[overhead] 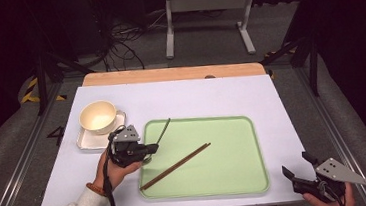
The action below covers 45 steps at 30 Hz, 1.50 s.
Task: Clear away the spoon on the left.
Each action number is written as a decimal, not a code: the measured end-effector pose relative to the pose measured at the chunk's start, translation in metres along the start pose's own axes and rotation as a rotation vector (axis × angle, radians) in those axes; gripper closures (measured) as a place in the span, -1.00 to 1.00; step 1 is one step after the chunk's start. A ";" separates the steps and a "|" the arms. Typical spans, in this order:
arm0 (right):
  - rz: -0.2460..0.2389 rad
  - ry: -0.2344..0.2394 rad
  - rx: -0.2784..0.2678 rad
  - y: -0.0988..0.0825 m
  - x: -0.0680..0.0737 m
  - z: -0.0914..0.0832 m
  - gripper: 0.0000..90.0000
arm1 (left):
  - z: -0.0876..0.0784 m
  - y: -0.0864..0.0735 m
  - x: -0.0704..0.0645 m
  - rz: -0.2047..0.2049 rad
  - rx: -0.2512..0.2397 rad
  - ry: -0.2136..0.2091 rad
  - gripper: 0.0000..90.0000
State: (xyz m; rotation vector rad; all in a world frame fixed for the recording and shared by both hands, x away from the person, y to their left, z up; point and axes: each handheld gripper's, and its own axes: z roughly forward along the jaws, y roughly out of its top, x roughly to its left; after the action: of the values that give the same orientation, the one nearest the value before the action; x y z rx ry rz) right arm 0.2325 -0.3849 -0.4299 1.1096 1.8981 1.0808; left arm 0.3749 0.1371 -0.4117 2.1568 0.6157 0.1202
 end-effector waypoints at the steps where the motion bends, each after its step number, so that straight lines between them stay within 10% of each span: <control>1: -0.001 -0.001 0.000 0.000 0.000 0.000 -0.58 | 0.003 -0.001 0.000 -0.009 -0.002 -0.010 1.00; 13: -0.006 0.003 0.007 0.000 0.000 0.002 -0.58 | 0.023 -0.002 -0.012 0.008 0.053 -0.058 1.00; 28: -0.015 0.014 0.013 0.000 0.001 0.003 -0.58 | 0.048 -0.004 -0.014 0.015 0.139 -0.013 0.97; 45: -0.020 0.015 0.011 0.001 0.001 0.004 -0.58 | 0.047 -0.006 -0.010 0.036 0.135 -0.006 0.92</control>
State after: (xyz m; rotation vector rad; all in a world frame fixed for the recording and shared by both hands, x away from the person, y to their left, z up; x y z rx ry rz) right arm 0.2356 -0.3822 -0.4308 1.0894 1.9250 1.0721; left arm 0.3785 0.1011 -0.4445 2.2986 0.5965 0.0933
